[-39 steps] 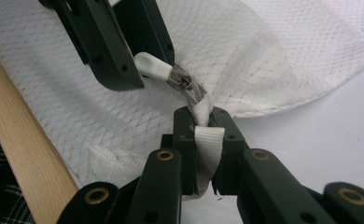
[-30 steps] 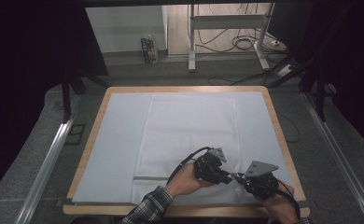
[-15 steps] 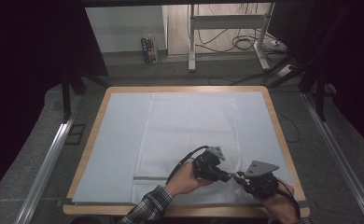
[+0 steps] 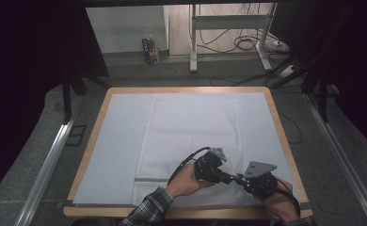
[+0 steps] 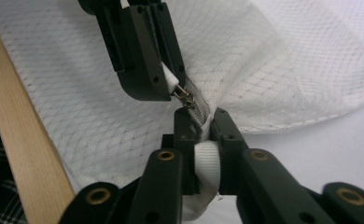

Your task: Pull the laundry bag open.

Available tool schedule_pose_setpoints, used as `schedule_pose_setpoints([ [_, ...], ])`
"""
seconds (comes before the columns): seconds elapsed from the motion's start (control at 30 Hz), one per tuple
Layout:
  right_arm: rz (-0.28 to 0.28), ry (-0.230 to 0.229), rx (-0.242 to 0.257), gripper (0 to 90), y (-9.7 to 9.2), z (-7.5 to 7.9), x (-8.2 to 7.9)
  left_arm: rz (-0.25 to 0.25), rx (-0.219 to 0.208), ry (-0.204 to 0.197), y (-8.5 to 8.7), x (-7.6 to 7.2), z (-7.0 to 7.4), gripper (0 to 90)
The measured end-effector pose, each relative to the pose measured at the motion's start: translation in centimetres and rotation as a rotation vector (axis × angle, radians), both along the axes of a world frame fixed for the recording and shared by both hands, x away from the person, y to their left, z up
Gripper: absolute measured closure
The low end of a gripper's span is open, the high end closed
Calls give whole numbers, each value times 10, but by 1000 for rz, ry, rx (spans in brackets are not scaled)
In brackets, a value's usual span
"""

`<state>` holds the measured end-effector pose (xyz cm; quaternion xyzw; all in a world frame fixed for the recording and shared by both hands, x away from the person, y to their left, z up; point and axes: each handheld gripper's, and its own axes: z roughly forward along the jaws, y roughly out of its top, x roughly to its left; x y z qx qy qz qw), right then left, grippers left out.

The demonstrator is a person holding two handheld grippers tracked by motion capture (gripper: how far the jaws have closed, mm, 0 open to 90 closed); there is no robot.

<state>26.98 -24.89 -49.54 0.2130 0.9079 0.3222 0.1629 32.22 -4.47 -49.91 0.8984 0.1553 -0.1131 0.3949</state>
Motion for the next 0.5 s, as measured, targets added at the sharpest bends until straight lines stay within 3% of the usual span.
schedule_pose_setpoints([
  [0.1,1,15,-20,839,3,-1,-2,-12,6,41,2,3,-3,870],
  [0.5,-6,22,3,846,0,0,-3,-2,6,23,10,2,-3,872],
])
